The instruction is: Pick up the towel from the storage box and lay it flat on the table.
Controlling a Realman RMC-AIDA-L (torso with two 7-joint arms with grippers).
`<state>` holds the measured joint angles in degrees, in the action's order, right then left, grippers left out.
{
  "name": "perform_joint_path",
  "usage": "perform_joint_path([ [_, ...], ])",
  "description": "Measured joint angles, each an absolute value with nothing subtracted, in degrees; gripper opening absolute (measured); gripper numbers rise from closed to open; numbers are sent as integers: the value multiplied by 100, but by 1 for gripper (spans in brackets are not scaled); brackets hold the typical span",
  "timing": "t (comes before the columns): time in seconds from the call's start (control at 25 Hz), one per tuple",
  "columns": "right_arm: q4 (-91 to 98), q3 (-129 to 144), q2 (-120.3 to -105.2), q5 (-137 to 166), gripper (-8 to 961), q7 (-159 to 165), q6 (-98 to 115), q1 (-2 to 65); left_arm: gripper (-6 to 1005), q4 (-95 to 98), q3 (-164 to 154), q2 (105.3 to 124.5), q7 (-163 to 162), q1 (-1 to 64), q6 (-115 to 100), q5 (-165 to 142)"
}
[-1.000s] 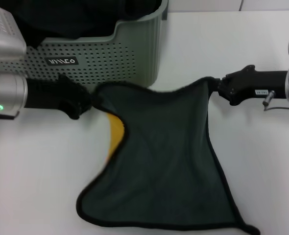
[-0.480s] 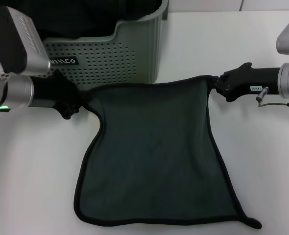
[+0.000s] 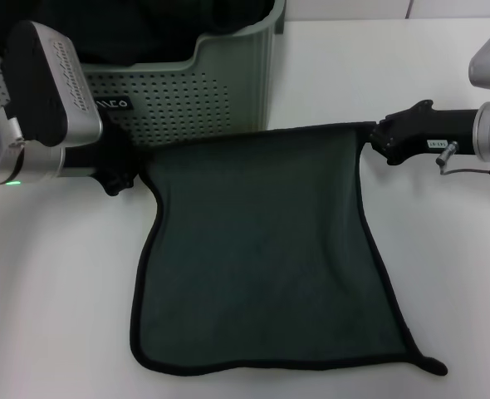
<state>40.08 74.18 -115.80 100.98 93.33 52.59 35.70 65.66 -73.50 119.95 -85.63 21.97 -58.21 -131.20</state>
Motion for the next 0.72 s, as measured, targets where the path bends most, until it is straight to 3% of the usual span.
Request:
perform_joint_path([
  [0.4, 3959, 7454, -11585, 10096, 42, 9466, 5361, 3634, 18, 6571, -7544, 12019, -8556, 2109, -5479, -13110],
  [0.48, 3984, 7454, -11589, 10097, 107, 9503, 5367, 3619, 18, 6569, -7557, 12036, -8561, 2015, -5300, -13095],
  [0.72, 4316, 7435, -11589, 10055, 328, 9605, 5475, 3400, 231, 6655, -7561, 12041, -8567, 1701, -5199, -12850],
])
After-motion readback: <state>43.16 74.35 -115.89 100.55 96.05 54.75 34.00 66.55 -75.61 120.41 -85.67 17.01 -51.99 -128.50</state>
